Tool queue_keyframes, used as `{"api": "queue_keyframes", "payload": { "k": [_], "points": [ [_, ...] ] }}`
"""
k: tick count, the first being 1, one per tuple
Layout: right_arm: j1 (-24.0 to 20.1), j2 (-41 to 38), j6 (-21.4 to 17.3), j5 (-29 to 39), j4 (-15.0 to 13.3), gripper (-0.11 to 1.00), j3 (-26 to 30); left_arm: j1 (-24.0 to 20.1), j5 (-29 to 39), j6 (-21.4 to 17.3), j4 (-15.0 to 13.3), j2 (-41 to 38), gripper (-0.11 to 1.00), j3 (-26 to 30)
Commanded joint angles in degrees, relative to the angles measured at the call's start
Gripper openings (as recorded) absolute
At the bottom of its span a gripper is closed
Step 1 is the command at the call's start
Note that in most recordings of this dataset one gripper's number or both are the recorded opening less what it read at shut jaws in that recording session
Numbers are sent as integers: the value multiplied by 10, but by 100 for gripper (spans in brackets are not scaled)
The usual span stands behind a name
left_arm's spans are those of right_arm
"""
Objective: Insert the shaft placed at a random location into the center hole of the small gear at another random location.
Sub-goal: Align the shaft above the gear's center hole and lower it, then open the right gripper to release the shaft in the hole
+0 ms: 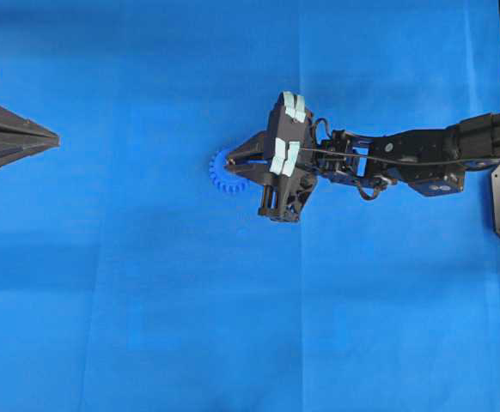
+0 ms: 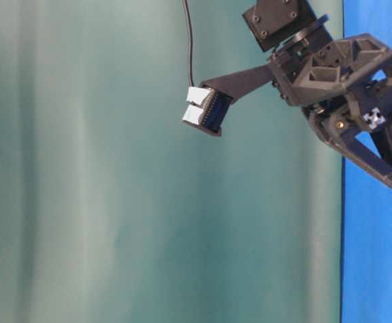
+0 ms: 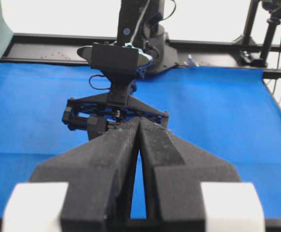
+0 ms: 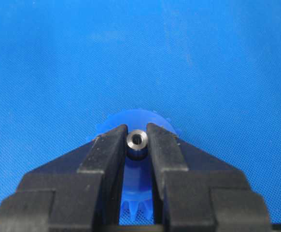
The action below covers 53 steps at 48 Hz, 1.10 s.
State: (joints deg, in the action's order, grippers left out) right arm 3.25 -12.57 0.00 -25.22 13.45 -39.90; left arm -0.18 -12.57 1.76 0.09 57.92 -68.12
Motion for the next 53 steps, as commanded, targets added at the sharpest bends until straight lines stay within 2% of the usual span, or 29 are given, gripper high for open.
{"api": "queue_keyframes", "payload": {
  "k": [1, 13, 16, 18, 30, 32, 39, 53],
  "points": [
    [-1, 8, 0, -2, 2, 3, 8, -1, -4, 1, 0, -2, 0, 6],
    [-1, 8, 0, -2, 2, 4, 9, -1, -4, 1, 0, -2, 0, 6],
    [0, 8, 0, -1, 2, 11, 9, -1, -4, 1, 1, -3, 0, 6],
    [-1, 8, 0, 2, 2, 18, 10, -1, -4, 1, 0, -2, 0, 6],
    [-1, 23, 2, 21, 1, 87, 12, -1, -4, 1, 1, -2, 0, 6],
    [-1, 30, 2, 21, 1, 92, 11, -1, -4, 1, 0, -2, 0, 5],
    [-1, 69, 3, 31, 1, 87, 6, -1, -4, 1, 0, -2, 0, 5],
    [-1, 153, 4, 91, -1, 87, 4, -1, -4, 1, 1, -2, 0, 6]
  ]
}}
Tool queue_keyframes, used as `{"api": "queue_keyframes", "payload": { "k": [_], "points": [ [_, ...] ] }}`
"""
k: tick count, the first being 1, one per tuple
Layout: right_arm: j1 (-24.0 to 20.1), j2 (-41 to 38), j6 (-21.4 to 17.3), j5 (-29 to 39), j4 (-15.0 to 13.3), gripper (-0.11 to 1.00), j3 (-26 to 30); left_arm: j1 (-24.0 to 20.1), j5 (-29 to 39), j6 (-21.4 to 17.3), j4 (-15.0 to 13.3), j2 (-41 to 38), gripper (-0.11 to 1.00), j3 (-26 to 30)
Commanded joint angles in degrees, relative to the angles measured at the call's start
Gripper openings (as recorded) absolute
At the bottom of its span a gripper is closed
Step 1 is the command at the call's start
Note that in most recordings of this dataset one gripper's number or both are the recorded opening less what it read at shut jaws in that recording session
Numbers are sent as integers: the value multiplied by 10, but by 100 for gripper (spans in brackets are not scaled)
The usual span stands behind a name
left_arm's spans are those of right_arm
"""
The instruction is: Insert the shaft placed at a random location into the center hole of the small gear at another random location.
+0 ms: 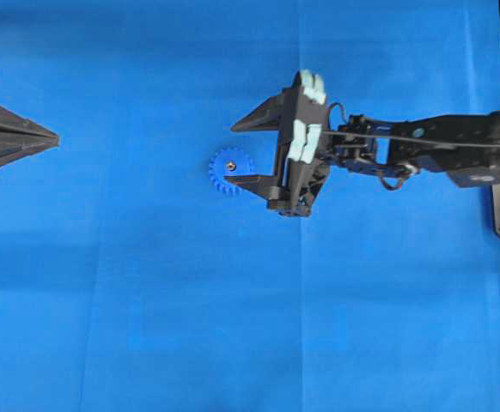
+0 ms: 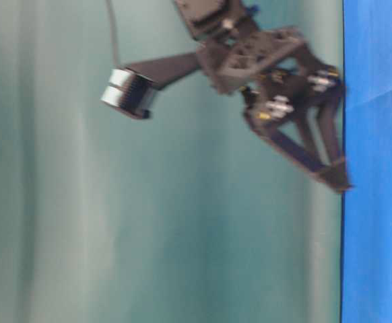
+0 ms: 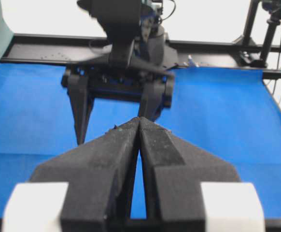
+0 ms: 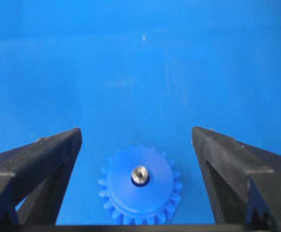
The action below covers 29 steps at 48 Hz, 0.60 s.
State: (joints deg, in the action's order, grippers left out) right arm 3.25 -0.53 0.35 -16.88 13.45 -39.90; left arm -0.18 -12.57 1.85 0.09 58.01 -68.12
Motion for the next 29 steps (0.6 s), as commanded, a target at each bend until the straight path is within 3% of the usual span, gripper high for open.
{"api": "queue_keyframes", "payload": {
  "k": [1, 14, 29],
  "points": [
    [-1, 41, 1, 14, -1, 87, 4, -1, -4, 1, 0, -2, 0, 5],
    [-1, 91, 0, 44, -1, 86, 4, -1, -4, 1, 0, -3, 0, 6],
    [-1, 98, -1, 46, -1, 86, -1, -1, -4, 1, 0, -2, 0, 6]
  ]
}}
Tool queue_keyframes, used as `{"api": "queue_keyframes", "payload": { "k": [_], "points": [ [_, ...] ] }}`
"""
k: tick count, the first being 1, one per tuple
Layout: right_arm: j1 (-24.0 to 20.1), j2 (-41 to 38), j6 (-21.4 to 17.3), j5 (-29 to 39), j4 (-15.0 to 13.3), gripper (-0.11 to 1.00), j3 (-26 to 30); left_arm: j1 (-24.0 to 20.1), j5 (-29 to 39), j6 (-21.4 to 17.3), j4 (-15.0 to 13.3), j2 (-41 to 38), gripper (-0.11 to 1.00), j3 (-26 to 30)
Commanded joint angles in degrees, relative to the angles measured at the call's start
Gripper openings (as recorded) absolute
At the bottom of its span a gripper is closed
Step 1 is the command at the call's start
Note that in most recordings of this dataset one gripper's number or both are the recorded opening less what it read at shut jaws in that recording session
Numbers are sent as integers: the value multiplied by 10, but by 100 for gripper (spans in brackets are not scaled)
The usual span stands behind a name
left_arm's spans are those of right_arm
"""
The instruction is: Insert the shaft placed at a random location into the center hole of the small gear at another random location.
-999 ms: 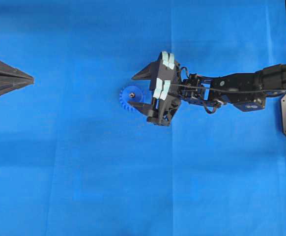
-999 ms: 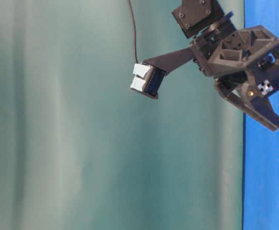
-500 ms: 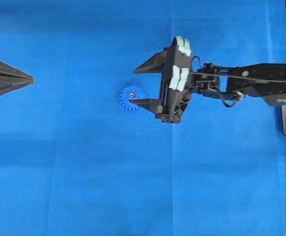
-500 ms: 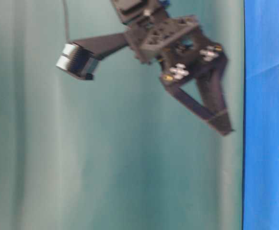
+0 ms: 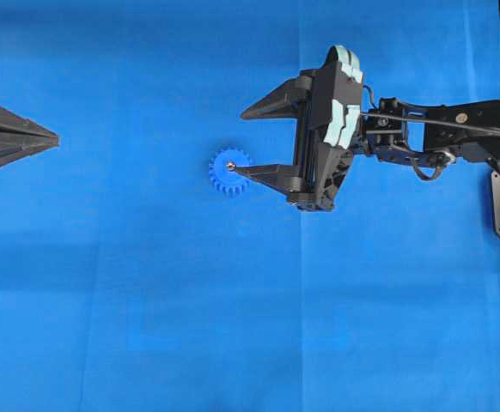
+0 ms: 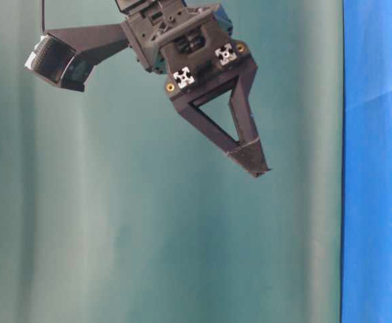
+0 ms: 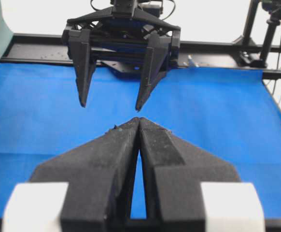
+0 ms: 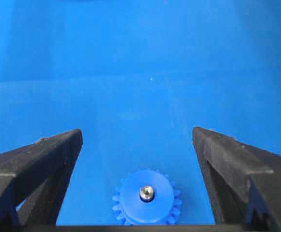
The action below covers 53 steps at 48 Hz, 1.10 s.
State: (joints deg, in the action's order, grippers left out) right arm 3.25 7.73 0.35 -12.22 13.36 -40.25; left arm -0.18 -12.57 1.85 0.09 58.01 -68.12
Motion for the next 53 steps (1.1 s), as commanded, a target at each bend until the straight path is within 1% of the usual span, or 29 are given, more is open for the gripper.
{"api": "queue_keyframes", "payload": {
  "k": [1, 10, 34, 41, 53],
  "points": [
    [-1, 16, -1, 0, 0, 86, 2, -1, -4, 1, 0, -2, 0, 6],
    [-1, 38, -4, 2, 0, 86, -21, -1, -4, 1, 0, -2, 0, 6],
    [-2, 160, -4, 3, 0, 86, -124, -1, -4, 0, 0, -1, 0, 6],
    [-2, 175, -4, 3, 0, 86, -134, -1, -4, 0, 0, -1, 0, 5],
    [-2, 174, -4, 3, 1, 86, -134, -1, -4, 1, 1, -1, 0, 6]
  ]
}}
